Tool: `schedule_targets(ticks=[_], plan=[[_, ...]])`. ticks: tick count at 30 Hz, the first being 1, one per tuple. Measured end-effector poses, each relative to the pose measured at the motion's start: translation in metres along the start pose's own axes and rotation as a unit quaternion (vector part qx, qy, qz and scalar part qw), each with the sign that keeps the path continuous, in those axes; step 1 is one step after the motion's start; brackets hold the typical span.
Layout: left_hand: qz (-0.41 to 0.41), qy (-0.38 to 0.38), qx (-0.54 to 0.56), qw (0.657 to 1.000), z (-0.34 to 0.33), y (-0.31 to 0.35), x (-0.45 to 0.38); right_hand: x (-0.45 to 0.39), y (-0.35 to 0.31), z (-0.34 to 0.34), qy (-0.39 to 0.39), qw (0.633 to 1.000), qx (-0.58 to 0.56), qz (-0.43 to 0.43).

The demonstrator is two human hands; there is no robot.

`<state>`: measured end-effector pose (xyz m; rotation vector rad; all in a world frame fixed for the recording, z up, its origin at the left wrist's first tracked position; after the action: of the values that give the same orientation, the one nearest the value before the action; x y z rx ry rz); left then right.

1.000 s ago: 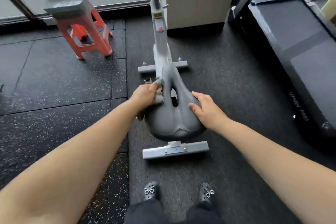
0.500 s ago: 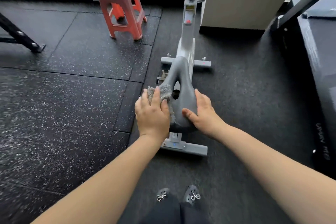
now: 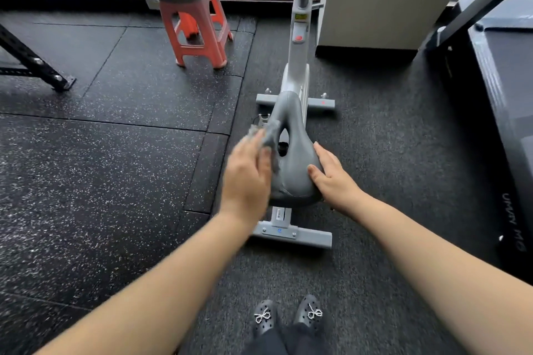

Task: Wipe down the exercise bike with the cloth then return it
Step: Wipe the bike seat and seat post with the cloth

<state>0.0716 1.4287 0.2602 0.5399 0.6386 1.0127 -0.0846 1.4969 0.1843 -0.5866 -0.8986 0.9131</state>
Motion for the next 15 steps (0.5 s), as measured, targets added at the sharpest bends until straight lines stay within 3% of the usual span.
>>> schedule_targets(ticks=[2, 4, 9, 15], plan=[[-0.096, -0.083, -0.110, 0.986, -0.046, 0.021, 0.040, 0.004, 0.001, 0.001, 0.003, 1.000, -0.006, -0.001], [-0.093, -0.133, -0.201, 0.966, -0.075, 0.011, 0.053, 0.007, 0.004, 0.003, 0.006, 1.000, -0.015, -0.001], [-0.131, -0.133, -0.271, 0.944, -0.079, 0.016, 0.035, 0.010, 0.009, 0.005, 0.019, 0.999, -0.027, 0.000], [-0.066, -0.187, -0.269, 0.942, -0.089, 0.019, -0.016, 0.012, 0.009, 0.006, 0.011, 0.999, -0.028, -0.010]])
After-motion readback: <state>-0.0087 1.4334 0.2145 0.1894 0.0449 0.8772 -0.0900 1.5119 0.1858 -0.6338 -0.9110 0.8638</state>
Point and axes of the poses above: each hand's wrist, its own x-axis away from the middle knuckle, its own z-axis out of the back of the hand, y = z × x, the point moved 10 cm from there along -x, towards the middle knuckle, and after that the axes turned 3 degrees about -z, right-handed, at the moved point
